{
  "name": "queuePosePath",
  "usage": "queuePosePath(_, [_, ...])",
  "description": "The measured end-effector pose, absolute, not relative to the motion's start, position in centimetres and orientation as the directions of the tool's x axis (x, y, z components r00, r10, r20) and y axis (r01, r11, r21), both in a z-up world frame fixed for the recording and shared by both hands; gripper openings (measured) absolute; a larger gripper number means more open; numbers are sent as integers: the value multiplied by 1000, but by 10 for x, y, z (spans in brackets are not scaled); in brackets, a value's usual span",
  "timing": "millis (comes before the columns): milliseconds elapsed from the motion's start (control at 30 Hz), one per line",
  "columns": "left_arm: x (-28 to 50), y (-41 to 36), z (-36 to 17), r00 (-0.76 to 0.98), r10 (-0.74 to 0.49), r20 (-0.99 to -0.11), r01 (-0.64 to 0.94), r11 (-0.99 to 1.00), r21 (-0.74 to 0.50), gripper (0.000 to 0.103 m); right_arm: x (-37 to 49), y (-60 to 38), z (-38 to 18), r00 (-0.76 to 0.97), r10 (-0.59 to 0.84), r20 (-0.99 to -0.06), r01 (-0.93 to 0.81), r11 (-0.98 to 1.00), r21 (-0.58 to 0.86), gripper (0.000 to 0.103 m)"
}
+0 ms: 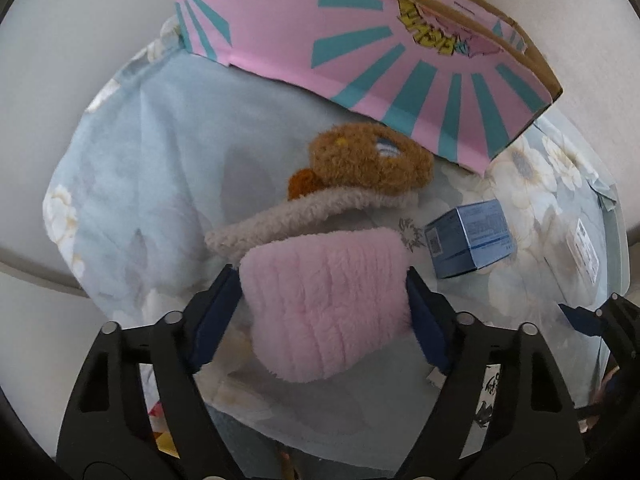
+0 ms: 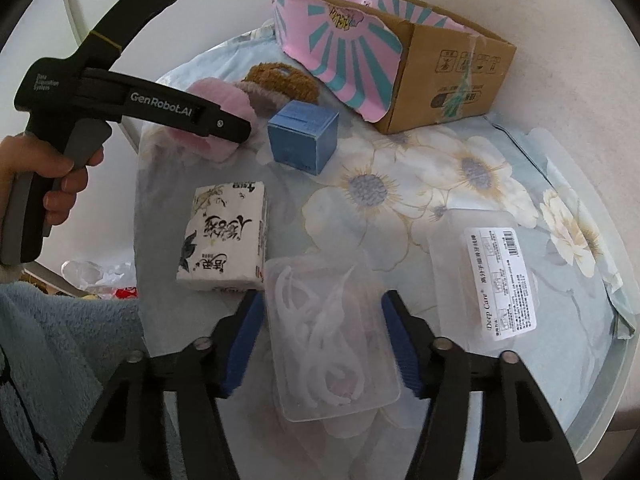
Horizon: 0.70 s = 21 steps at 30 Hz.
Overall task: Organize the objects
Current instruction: 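Grasp the pink fuzzy hair tie with the left gripper while the right grasps the clear earphone container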
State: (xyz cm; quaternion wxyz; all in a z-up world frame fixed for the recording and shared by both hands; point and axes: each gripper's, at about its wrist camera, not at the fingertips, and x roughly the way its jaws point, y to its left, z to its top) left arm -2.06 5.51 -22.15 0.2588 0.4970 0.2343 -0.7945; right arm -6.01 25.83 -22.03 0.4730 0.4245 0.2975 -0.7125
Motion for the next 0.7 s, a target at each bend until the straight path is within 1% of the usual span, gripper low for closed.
queuePosePath(67, [-21,55,-220,-378,-165,-911,639,-759,-127,68,-61,259,-221,-190,-422,-886,928,-373,-21,53])
queuePosePath(167, [-23,54,-218,-386,-140,-912,628,-764,-149,59,-61,260,-220,-188,-426,-885,927,-375,-17,52])
queuePosePath(467, [-21,51,-209,-392,-108,-914,613,-772,-171,49,-59,260,-215,-192,-433,-881,918,-396,-5,52])
queuePosePath(700, [-15,52,-199,-408,-79,-909,595,-779,-199,47,-58,265,-204,-207,-440,-874,905,-426,1,51])
